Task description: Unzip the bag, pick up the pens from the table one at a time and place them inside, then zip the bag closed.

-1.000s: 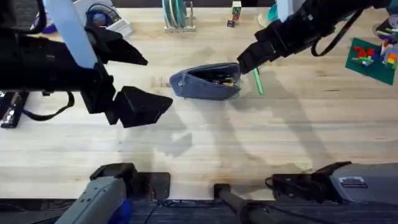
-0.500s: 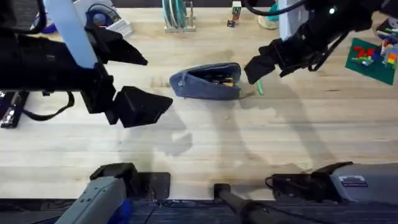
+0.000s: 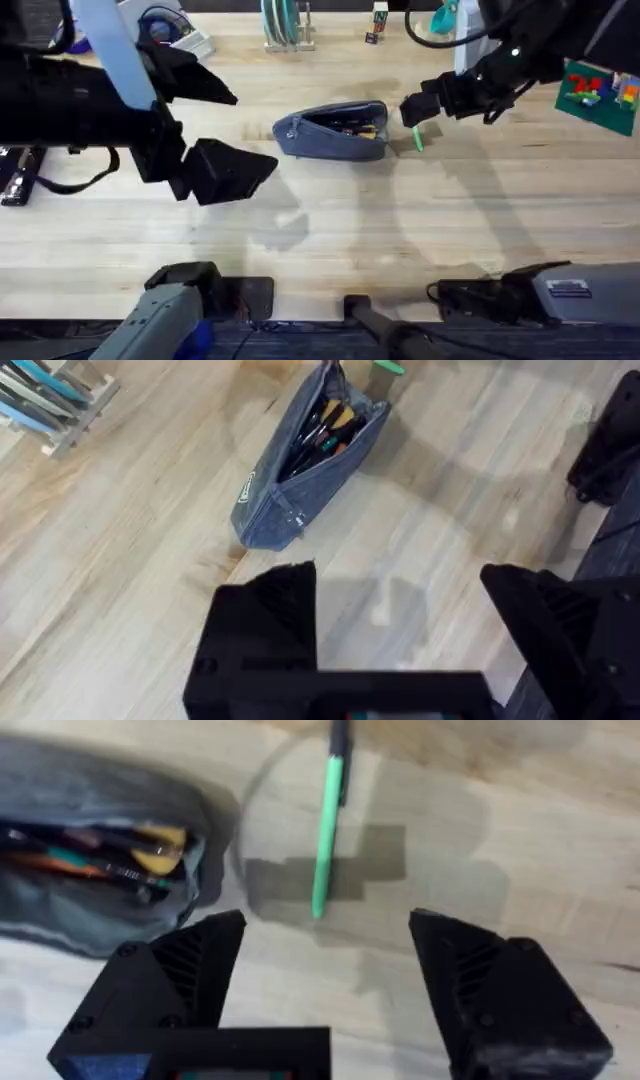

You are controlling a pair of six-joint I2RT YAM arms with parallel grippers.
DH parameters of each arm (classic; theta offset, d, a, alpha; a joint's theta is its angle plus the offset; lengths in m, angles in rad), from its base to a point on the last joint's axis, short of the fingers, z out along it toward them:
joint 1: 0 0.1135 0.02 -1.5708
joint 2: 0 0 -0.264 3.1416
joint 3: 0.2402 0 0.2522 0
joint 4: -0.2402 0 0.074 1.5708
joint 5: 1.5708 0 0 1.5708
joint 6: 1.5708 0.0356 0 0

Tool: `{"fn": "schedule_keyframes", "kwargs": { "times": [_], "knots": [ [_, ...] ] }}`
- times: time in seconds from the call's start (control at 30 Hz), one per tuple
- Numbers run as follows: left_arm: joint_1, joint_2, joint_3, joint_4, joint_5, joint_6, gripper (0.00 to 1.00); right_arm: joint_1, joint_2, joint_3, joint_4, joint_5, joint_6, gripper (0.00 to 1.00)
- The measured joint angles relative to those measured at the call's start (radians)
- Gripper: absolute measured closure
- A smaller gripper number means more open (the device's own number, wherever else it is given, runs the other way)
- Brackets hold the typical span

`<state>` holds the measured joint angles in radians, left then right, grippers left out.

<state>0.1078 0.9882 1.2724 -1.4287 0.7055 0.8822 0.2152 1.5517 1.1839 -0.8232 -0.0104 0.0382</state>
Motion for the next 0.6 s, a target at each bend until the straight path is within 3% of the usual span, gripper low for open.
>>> {"fn": "schedule_keyframes", "kwargs": {
  "times": [0.6],
  "knots": [
    [0.0,0.0,0.0,0.0,0.0,0.0,0.005,-0.001,0.137,-0.005,0.15,0.022,-0.001,0.005]
  ]
}}
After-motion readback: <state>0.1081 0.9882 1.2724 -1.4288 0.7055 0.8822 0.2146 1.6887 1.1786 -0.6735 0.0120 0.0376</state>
